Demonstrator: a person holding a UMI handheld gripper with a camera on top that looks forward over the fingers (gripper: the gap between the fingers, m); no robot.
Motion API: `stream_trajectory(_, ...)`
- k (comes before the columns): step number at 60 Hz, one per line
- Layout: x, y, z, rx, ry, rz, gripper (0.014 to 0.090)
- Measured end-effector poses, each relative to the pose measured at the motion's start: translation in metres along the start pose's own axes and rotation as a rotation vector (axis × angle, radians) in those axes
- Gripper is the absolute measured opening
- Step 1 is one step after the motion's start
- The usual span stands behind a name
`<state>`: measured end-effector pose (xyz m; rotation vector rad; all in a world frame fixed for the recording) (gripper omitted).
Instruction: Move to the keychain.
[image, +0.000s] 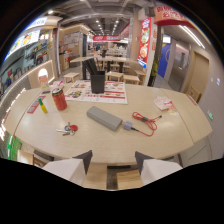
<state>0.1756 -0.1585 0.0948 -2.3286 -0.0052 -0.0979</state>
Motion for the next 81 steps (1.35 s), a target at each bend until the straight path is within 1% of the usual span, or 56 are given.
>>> stream_trajectory(7,-0.014,0.000,-0.009,0.002,-0.002,-0.004,0.0851)
stream_trajectory(8,-0.026,0.003,-0.027,-0.002,-0.001,-0.002,0.0849)
stream_trajectory(14,-0.055,0.005,-0.035,-0.015,-0.012,-0.001,0.0848)
stream_trajectory(15,-0.055,0.004,-0.021,-0.015,-0.017,-0.003,0.0850)
stream_trajectory(23,-0.102,0.005,-0.020,-0.030,-0.046,-0.008,0.0848)
stream_trajectory(29,-0.132,0.004,-0.007,-0.038,-0.066,-0.005,0.0846)
stream_trajectory(40,-0.169,-0.008,0.033,-0.033,-0.055,-0.003,0.0847)
stream_trajectory(49,-0.179,-0.017,0.066,-0.030,-0.030,0.000,0.0847)
stream_trajectory(60,-0.188,-0.028,0.098,-0.032,-0.023,0.011,0.0845)
stream_trajectory(68,-0.191,-0.035,0.106,-0.035,-0.022,0.019,0.0848)
stream_trajectory(81,-0.191,-0.034,0.104,-0.044,-0.021,0.023,0.0846)
